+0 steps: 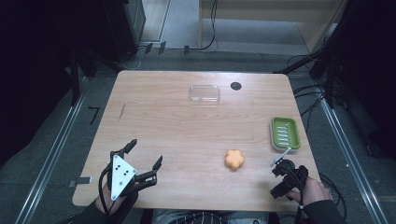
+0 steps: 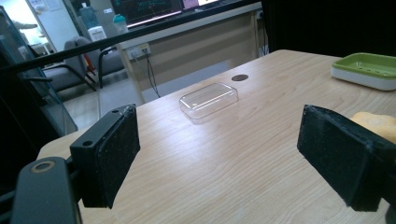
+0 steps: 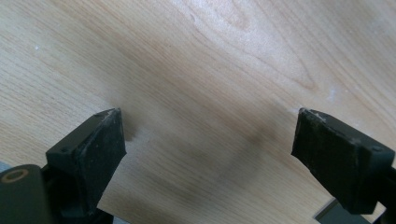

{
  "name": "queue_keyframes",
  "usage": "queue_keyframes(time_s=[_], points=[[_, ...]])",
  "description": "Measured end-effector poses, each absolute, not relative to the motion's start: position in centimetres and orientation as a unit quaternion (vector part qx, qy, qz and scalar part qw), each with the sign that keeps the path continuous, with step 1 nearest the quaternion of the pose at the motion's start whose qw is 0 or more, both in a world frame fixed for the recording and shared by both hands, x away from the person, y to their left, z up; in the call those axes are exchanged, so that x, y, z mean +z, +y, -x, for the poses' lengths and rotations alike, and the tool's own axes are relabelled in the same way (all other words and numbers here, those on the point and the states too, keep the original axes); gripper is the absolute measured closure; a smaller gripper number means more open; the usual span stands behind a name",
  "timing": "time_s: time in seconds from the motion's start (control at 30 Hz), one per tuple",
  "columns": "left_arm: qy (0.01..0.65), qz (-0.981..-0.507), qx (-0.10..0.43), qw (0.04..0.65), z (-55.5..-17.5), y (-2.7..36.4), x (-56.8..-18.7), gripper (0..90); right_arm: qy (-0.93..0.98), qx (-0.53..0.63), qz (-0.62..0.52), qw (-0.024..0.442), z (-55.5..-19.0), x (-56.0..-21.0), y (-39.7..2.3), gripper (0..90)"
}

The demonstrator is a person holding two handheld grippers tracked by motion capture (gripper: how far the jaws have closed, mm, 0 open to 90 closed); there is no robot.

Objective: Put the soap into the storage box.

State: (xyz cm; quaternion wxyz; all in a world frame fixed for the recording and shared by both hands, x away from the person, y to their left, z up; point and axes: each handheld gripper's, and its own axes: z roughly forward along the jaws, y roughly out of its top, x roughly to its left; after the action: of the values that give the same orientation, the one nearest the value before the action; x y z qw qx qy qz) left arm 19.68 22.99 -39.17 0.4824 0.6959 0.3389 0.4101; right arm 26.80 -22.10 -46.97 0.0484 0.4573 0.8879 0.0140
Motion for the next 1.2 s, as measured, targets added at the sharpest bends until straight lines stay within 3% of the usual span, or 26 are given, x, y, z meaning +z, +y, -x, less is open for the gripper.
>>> queue_keyframes(time_s=[1.2], points=[[0.349, -0.693, 0.418, 0.473, -19.2, 23.3, -39.2, 13.5, 0.924, 0.039, -0.374, 0.074, -29.1, -45.9, -15.5, 8.7]])
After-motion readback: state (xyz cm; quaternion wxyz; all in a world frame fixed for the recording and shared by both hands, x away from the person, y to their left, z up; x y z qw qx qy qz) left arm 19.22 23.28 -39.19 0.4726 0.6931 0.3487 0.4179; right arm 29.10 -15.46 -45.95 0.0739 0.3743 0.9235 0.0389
